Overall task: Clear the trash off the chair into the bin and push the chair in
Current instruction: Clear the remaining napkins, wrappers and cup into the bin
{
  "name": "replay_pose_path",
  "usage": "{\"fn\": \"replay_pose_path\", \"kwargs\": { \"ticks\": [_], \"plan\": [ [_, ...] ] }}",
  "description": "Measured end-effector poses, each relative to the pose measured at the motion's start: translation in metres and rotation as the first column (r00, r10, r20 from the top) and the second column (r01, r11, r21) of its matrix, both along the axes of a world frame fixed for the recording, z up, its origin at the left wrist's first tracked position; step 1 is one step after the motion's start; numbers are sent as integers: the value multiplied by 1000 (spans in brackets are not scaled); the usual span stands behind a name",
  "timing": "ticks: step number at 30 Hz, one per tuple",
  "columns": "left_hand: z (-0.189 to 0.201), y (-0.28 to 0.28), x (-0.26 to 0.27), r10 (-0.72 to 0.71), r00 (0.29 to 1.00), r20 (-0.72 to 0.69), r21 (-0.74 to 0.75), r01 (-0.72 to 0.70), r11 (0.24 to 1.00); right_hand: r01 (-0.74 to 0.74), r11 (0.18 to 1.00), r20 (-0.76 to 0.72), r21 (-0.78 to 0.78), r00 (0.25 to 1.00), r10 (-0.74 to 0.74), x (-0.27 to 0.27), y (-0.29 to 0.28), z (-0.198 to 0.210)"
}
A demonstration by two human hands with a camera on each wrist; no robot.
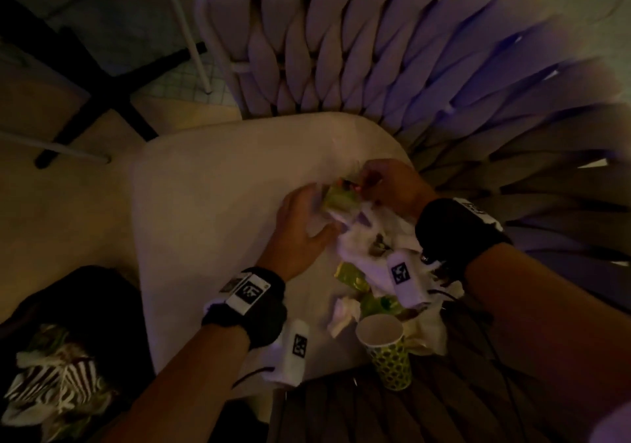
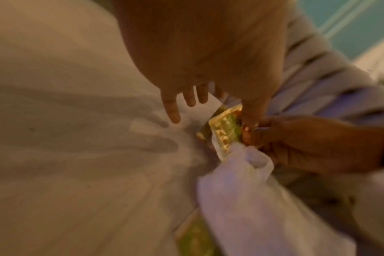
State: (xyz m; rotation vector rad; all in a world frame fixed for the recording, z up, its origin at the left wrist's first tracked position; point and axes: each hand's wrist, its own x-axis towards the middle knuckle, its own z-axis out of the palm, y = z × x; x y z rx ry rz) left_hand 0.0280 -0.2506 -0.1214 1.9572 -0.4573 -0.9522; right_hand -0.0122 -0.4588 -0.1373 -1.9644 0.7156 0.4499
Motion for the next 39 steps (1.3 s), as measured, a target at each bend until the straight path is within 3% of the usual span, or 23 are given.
{"fn": "replay_pose_path", "kwargs": {
  "ticks": [2,3,6,10,12,16,19,20,22,24,26,29,31,32,36,39],
  "plan": [
    [13,-10,9,172,945,-278,-65,-197,978,-18,967,74,255,997,-1,5,14,15],
    [16,-11,15,196,918,-344,-61,-230,971,-45,944,94,326,995,15,8,21,23],
    [17,-6,30,205,839,-504,-115,-300,947,-101,916,170,387,985,36,19,40,34],
    [18,13,40,259,842,-473,-107,-347,932,68,888,108,455,985,-131,24,58,36],
    [13,25,44,319,833,-453,-90,-398,913,96,879,75,468,986,-147,23,69,35],
    [7,52,52,420,738,-528,-48,-520,853,64,930,-3,362,998,-67,22,82,35],
    [5,76,58,503,690,-521,-65,-620,782,-142,988,-142,64,979,150,9,87,36],
    [6,84,59,524,699,-486,-83,-634,769,-236,972,-228,-11,947,228,3,92,38],
    [2,101,58,522,763,-381,-79,-589,804,-467,879,-443,-93,810,384,-14,103,33],
    [0,113,56,492,819,-295,-44,-526,850,-588,801,-582,-113,692,427,-35,122,32],
    [0,120,54,518,809,-279,-2,-540,842,-644,730,-643,-230,663,382,-53,143,18],
    [0,126,51,544,783,-301,55,-555,830,-682,679,-687,-271,631,360,-57,146,21],
    [-2,132,51,543,781,-307,77,-549,832,-670,701,-529,-245,698,483,-51,137,24],
    [-2,134,51,544,783,-302,84,-546,834,-609,775,-423,-169,755,501,-44,127,31],
    [3,136,50,571,756,-321,63,-584,809,-271,958,-219,-92,944,246,-28,92,45],
    [4,138,50,561,734,-382,11,-604,797,-34,997,-37,72,999,37,-23,76,55]
  ]
}}
